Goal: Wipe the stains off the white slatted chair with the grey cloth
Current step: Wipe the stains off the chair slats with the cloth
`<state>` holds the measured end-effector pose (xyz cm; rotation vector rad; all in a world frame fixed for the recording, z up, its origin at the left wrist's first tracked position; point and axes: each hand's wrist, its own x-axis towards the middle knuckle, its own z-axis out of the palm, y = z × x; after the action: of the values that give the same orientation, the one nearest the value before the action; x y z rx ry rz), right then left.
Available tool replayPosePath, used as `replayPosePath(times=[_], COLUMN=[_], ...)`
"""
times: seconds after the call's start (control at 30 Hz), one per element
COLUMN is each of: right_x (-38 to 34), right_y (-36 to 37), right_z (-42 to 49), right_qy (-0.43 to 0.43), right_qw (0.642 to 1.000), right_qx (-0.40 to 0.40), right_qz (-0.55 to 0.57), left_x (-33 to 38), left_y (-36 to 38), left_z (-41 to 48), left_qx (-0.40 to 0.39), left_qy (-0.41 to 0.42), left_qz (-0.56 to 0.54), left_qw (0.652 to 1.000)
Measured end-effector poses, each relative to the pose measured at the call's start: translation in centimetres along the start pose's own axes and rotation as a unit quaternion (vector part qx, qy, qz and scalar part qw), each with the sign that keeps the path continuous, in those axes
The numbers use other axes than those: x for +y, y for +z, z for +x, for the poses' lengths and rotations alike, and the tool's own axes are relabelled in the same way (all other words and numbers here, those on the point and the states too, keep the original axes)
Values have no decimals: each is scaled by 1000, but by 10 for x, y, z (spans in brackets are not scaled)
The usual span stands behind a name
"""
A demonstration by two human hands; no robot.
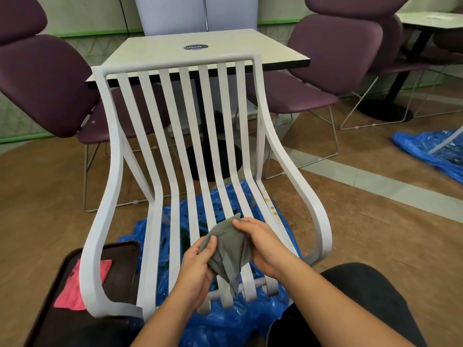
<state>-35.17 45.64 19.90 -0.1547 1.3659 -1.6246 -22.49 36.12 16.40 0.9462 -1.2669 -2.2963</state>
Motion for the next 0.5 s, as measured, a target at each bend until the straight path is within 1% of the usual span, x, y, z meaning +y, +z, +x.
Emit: replayPosePath(times=[0.1, 0.2, 0.27, 0.3, 0.37, 0.43, 0.5], right_x=[-1, -4, -10, -13, -20, -25, -25], right_y=[0, -3, -8, -11, -16, -18, -16], right_z=[0, 2, 3, 3, 3, 3, 3], right_qy=[9, 12, 4, -5, -31, -57, -69], right_qw=[996, 991, 991, 992, 992, 990, 988], right_qx=[-42, -68, -89, -100, -117, -130, -134], right_qz=[76, 111, 96, 80, 40, 3, -31], left_x=[11, 23, 34, 40, 56, 70, 80], left_y=[5, 8, 8, 8, 8, 12, 17], left_z=[-3, -4, -6, -7, -12, -16, -19], left_qx=[11, 15, 13, 8, -12, -41, -65], left_qy=[23, 47, 86, 118, 191, 244, 255], left_qz=[-6, 21, 88, 137, 227, 273, 293], left_qw=[1000, 999, 992, 983, 955, 930, 919])
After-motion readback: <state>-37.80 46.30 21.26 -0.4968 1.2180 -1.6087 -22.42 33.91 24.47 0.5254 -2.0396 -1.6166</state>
